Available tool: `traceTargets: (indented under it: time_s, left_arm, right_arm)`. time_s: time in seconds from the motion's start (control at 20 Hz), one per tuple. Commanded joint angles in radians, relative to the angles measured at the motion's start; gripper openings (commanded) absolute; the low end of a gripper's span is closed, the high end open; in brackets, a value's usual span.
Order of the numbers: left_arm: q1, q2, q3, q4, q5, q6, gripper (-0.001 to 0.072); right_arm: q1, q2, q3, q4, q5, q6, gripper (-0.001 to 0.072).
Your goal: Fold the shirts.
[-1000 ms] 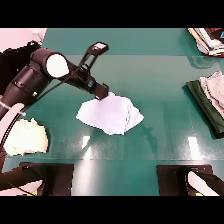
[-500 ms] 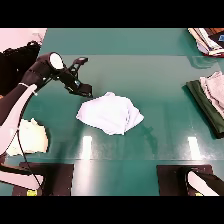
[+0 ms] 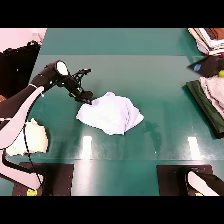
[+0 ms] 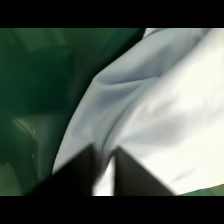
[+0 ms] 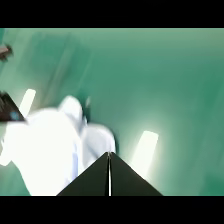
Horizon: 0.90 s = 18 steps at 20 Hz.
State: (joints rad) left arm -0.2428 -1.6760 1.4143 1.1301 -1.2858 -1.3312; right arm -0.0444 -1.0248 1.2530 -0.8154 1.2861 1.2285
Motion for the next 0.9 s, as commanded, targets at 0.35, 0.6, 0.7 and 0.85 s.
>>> traceTargets:
  time_s: [0.35, 0.6, 0.7, 0.85]
  left_arm:
    - [0.002, -0.001, 0.066, -0.026, 0.011, 0.019, 0.0026]
    - [0.002, -0.001, 0.067, -0.024, 0.003, 0.02, 0.0025]
    - [0.002, -0.001, 0.067, -0.024, 0.003, 0.02, 0.0025]
    - [0.002, 0.006, 0.075, -0.024, -0.002, 0.019, 0.0024]
  right_arm:
    - [0.214, -0.167, -0.529, 0.059, -0.146, 0.005, 0.0385]
    - [0.383, -0.37, -0.485, 0.116, -0.291, 0.005, 0.0385]
    - [0.409, -0.428, -0.433, 0.107, -0.29, 0.005, 0.0367]
    - [0.416, -0.455, -0.372, 0.104, -0.291, -0.012, 0.0027]
